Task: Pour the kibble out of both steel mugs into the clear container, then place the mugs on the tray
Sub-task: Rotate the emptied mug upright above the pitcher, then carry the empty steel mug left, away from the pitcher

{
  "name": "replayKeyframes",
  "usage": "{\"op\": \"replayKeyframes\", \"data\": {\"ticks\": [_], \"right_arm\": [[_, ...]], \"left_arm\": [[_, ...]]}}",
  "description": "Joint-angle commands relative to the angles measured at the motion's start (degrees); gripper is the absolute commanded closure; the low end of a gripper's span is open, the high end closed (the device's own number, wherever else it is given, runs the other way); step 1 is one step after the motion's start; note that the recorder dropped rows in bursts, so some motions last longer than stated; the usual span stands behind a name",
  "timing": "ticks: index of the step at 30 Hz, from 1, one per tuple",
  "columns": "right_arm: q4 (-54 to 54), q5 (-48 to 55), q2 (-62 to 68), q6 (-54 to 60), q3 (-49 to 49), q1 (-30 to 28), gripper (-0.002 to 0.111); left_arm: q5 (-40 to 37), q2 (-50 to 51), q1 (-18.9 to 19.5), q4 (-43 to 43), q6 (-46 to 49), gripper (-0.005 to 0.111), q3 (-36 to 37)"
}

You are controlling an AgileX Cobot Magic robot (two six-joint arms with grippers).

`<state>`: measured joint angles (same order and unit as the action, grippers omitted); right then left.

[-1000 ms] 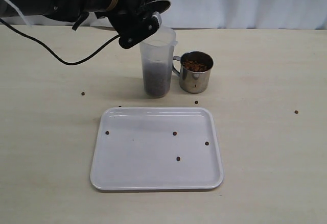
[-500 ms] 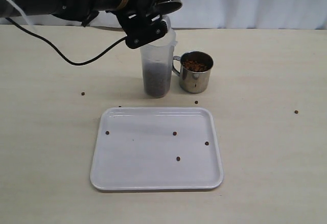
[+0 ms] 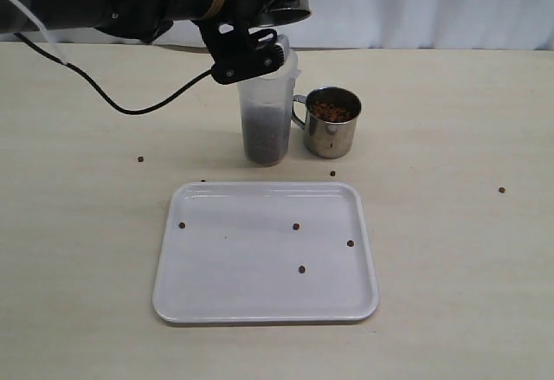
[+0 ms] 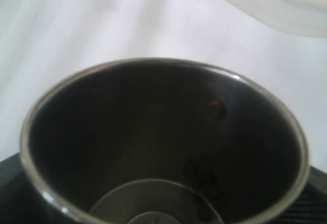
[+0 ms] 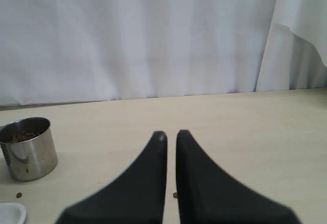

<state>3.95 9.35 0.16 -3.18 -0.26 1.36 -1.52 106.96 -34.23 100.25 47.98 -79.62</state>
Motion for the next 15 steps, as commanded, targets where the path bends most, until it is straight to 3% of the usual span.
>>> {"op": "replayKeyframes", "data": {"ticks": [1, 4, 7, 11, 15], "right_arm": [[-0.2, -0.2, -0.2, 0.2, 0.3, 0.1, 0.103], [-0.2, -0.2, -0.2, 0.2, 0.3, 0.1, 0.103], [-0.2, -0.2, -0.2, 0.2, 0.3, 0.1, 0.103], [-0.2, -0.2, -0.2, 0.2, 0.3, 0.1, 0.103], [-0.2, -0.2, -0.2, 0.2, 0.3, 0.1, 0.103]], "left_arm": [[-1.6, -0.3, -0.5, -0.3, -0.1, 0.107, -0.5], [-2.0, -0.3, -0.5, -3.5, -8.2, 0.107, -0.5], [-2.9, -0.8, -0.5, -14.8, -17.7, 0.107, -0.5], [-3.3, -3.5, 0.8, -37.4, -27.2, 0.107, -0.5], [-5.2, -6.9, 5.9, -62.6, -27.4, 0.107, -0.5]]}}
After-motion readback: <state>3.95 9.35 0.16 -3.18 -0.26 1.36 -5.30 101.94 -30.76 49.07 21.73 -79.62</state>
